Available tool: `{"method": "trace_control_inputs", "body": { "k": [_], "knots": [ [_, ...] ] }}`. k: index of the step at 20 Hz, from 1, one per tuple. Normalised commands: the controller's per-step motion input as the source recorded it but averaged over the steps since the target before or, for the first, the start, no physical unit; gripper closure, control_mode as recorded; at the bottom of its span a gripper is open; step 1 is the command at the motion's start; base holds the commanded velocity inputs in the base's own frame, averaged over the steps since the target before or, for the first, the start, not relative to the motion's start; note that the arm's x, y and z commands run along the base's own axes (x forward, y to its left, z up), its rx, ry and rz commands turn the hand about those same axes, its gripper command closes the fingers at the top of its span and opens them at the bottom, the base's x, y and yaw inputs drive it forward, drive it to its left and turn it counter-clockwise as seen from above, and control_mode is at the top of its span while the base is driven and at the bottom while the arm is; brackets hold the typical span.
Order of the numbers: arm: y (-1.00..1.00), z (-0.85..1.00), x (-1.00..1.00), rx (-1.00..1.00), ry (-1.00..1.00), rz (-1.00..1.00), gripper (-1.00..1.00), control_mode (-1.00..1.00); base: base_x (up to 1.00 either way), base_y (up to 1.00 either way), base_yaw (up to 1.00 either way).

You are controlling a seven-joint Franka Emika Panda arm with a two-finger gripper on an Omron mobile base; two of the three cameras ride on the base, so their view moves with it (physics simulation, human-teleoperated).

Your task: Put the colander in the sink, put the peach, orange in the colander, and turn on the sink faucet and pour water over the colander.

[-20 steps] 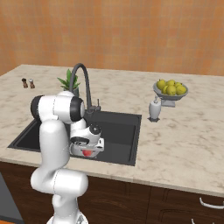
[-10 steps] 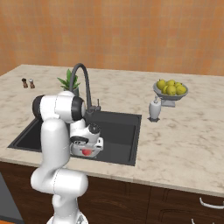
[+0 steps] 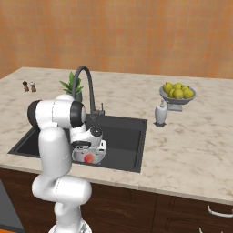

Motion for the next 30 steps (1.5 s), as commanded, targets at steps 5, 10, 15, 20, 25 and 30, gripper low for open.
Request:
{"method": "trace_control_inputs", "body": {
  "k": [5, 10, 15, 20, 25, 30],
  "knots": [
    [-0.14, 0.46, -0.05, 0.0, 0.0, 0.0, -1.0, -1.0, 0.0, 0.0, 0.0],
    [-0.3, 0.59, -0.36, 0.0, 0.0, 0.0, -1.0, -1.0, 0.0, 0.0, 0.0],
    [-0.23, 0.7, -0.41, 0.0, 0.0, 0.0, -1.0, -1.0, 0.0, 0.0, 0.0],
    [-0.04, 0.86, -0.39, 0.0, 0.0, 0.0, -1.0, -1.0, 0.0, 0.0, 0.0],
    [0.0, 0.99, -0.24, 0.01, 0.0, 0.0, -1.0, -1.0, 0.0, 0.0, 0.0],
    [-0.01, 0.81, -0.46, 0.01, 0.02, 0.0, -1.0, -1.0, 0.0, 0.0, 0.0]
  ]
}}
